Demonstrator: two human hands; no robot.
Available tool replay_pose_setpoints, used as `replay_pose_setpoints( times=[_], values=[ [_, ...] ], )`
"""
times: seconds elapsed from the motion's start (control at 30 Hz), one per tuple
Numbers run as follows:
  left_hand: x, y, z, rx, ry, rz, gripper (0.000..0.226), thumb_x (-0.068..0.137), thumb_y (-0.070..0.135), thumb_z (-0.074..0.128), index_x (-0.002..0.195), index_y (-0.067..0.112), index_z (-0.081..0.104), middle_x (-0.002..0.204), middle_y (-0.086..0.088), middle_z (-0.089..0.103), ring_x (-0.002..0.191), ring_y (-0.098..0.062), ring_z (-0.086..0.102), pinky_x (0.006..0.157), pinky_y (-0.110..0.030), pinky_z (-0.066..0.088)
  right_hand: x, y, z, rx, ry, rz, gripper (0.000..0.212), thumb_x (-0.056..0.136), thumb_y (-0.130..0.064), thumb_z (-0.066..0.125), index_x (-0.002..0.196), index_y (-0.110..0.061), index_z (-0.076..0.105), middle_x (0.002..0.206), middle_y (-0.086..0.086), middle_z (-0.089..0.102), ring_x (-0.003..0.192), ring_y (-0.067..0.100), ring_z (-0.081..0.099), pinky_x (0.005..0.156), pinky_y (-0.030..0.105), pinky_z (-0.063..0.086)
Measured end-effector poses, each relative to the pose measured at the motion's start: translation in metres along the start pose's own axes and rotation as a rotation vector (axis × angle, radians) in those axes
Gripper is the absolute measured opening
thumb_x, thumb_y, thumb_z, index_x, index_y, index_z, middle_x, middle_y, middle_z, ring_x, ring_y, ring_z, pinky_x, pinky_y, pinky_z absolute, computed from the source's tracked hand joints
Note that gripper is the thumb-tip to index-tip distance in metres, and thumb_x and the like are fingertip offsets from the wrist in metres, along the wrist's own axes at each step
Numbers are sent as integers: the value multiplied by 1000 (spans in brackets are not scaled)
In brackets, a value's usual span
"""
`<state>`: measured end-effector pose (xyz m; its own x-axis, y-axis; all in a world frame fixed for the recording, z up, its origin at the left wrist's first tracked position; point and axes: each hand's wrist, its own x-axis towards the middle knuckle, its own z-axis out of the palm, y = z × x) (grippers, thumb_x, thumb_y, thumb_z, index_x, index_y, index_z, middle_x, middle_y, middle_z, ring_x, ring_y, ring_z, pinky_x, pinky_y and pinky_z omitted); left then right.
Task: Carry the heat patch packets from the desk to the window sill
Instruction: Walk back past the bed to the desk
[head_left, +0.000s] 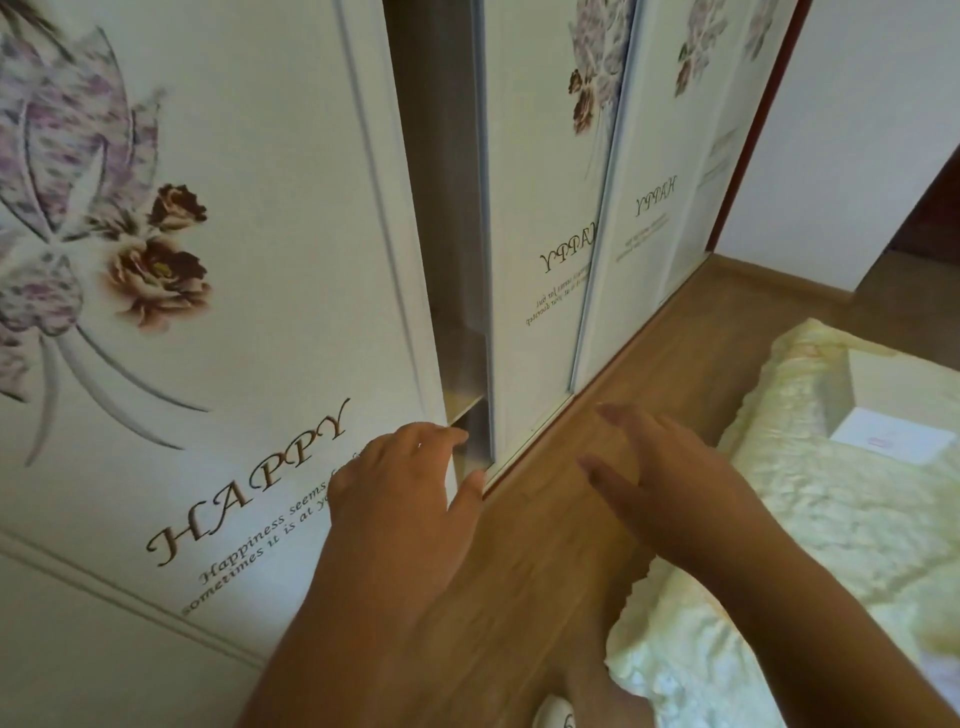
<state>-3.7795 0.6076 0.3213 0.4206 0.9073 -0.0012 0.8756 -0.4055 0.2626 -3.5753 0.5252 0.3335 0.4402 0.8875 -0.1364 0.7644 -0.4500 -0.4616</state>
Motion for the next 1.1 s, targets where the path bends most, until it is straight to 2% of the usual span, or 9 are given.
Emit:
replay_pose_setpoints(
  times=[0.27,0.53,0.7,0.8,0.97,1.1],
  values=[
    [95,15,-6,100,13,9,46,101,61,37,144,45,40,153,20,42,141,-8,40,116,-35,32,103,1,-12,52,-3,-62,64,98,-61,51,156,-39,35,159,-7,48,140,20,54,114,42,44],
    [181,68,-2,78,0,86,44,100,61,40,141,46,41,150,20,44,138,-7,42,115,-34,34,176,31,-53,47,72,-56,65,97,-64,50,156,-38,36,157,-8,50,136,19,57,113,44,48],
    [229,119,9,67,-52,189,50,99,63,36,145,44,39,154,17,42,142,-10,41,118,-40,37,195,69,-75,69,130,92,63,97,-62,52,154,-40,37,154,-9,52,132,19,59,113,44,49],
    [257,147,20,39,-74,268,48,98,63,39,144,47,38,155,20,41,144,-9,37,121,-44,32,203,97,-83,59,178,179,61,97,-63,51,153,-40,37,154,-8,52,134,19,58,112,41,48],
    [305,182,40,43,-127,423,47,100,62,36,145,46,36,153,21,39,143,-7,35,120,-39,27,218,127,-95,51,234,345,64,97,-65,50,154,-40,37,159,-11,47,140,18,54,113,36,44],
    [356,204,56,20,-155,523,48,100,62,35,146,47,35,153,21,39,143,-8,35,119,-41,29,245,139,-106,28,272,462,65,97,-66,49,155,-40,35,161,-12,44,142,17,52,115,37,42]
  ],
)
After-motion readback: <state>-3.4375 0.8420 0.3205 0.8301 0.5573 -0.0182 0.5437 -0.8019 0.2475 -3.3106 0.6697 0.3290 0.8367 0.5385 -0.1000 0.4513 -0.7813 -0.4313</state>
